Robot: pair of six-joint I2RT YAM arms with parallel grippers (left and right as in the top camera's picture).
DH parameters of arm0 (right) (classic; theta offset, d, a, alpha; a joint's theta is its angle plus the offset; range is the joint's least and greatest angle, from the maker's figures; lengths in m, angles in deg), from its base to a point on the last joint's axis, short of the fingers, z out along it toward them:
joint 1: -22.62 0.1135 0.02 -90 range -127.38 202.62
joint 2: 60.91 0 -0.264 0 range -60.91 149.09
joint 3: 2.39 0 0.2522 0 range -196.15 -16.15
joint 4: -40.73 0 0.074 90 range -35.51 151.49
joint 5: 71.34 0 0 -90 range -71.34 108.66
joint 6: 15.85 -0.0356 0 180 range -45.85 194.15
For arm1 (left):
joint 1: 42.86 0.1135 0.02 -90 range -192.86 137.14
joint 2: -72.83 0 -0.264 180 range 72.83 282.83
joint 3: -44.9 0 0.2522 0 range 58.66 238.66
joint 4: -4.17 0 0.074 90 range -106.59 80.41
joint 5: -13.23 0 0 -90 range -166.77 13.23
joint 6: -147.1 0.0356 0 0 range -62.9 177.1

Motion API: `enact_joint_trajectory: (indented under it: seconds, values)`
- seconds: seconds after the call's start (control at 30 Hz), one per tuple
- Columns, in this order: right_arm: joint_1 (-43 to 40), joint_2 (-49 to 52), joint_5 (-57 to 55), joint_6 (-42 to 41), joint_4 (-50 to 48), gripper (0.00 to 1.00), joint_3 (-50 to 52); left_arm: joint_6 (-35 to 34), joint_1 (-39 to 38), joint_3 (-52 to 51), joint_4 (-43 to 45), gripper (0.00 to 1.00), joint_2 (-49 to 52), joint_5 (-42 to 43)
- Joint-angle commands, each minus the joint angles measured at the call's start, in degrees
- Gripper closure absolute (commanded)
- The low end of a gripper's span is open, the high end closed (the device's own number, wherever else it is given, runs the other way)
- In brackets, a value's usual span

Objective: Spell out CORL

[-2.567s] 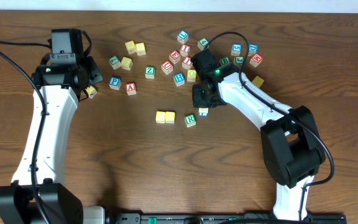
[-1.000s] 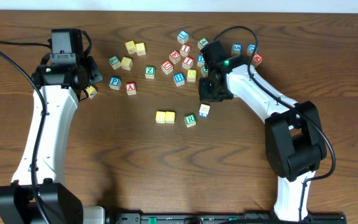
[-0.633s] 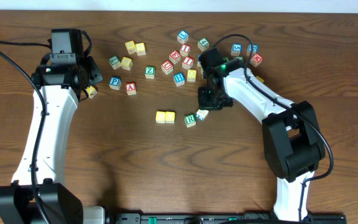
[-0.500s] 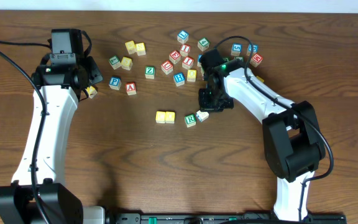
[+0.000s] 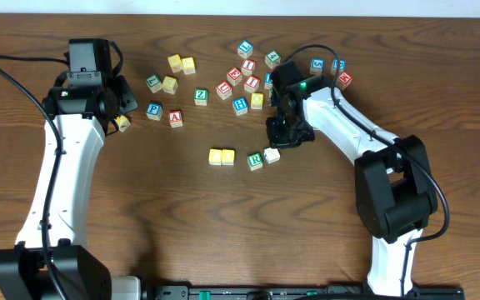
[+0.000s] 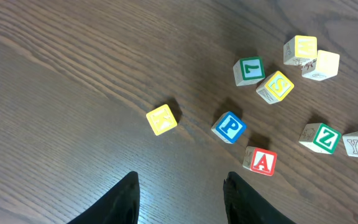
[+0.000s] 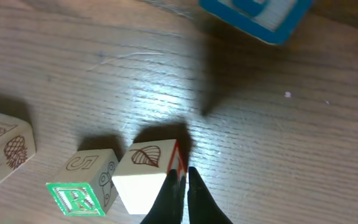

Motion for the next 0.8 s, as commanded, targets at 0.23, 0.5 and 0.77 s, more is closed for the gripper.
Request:
enact_joint_trajectory:
  seconds: [0.23, 0.5, 0.77]
  values:
    - [-0.2, -1.44, 4.63, 6.25, -0.17, 0.99, -1.14, -0.07, 0.17, 0.5, -0.52, 0.57, 0.44, -0.28]
    - [-0.26, -1.42, 3.54, 5.99, -0.96, 0.99, 3.15, -0.07, 0.17, 0.5, -0.59, 0.57, 0.44, -0.28]
    - [-2.73, -1.38, 1.99, 5.33, -2.27, 0.99, 5.38, -0.07, 0.17, 0.5, -0.59, 0.57, 0.44, -0.28]
